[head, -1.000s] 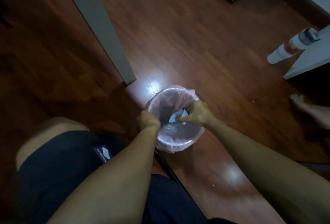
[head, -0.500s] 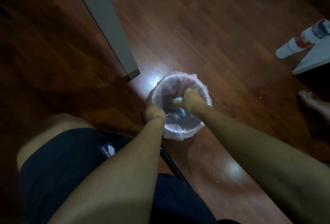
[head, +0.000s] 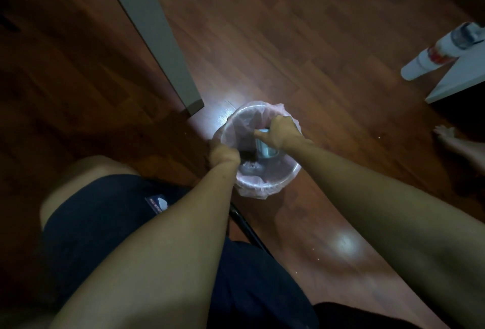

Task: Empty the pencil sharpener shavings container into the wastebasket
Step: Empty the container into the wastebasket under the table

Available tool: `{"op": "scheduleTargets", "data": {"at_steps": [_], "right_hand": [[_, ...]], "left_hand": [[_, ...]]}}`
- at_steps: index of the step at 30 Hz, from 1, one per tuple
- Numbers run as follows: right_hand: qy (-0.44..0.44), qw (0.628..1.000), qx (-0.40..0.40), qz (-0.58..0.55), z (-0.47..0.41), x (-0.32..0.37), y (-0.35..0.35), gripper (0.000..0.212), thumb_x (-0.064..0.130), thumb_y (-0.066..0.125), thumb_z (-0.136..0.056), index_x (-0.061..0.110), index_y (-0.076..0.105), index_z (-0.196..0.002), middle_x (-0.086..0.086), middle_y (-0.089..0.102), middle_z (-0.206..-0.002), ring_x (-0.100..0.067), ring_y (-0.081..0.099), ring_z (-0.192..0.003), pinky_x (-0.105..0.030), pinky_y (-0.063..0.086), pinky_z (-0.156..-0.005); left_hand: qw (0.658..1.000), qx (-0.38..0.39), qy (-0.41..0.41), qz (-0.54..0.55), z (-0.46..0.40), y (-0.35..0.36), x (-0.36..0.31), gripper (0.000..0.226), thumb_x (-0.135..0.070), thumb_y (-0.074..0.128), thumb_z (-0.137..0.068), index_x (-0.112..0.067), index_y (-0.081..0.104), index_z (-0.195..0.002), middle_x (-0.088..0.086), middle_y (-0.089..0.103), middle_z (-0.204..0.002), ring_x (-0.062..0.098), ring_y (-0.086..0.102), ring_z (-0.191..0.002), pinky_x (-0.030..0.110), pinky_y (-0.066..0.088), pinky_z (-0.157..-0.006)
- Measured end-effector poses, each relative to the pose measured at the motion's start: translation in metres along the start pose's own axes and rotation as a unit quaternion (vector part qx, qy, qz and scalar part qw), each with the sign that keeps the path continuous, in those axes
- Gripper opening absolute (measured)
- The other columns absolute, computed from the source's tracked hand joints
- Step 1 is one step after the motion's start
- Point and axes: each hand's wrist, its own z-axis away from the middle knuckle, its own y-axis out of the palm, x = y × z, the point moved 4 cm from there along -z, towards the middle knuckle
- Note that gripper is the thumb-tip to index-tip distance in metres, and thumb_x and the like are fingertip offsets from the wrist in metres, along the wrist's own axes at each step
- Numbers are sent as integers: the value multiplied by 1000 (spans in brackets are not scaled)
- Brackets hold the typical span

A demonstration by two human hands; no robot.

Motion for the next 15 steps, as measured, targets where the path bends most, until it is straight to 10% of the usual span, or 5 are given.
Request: {"op": "scheduleTargets", "data": {"at_steps": [5, 10, 15], "right_hand": [[0, 1000, 10, 11, 12, 16, -33, 66, 62, 53, -84, 3, 72, -108, -20, 66, -110, -36, 60, -109, -37, 48, -92], [6, 998, -25, -51, 36, 45, -86, 62, 56, 60, -82, -3, 72, -96, -17, 64, -90, -31, 61, -78, -29, 43, -64], [-15, 993, -71, -88, 78, 88, -149, 63, 59, 59, -81, -2, 65, -94, -19, 63, -98, -33, 59, -85, -32, 46, -70]], "left_hand": [[1000, 0, -1, -28, 19, -29, -10, 50, -28, 49, -97, 0, 46, -138, 19, 48, -144, 36, 50, -131, 37, 44, -100], [998, 8, 51, -29, 48, -74, -47, 50, -28, 48, -95, -1, 51, -136, 18, 53, -141, 35, 53, -127, 33, 45, -100], [992, -11, 127, -13, 97, -130, -91, 43, -22, 53, -92, 0, 59, -128, 17, 60, -134, 33, 59, -121, 37, 49, -100]]}}
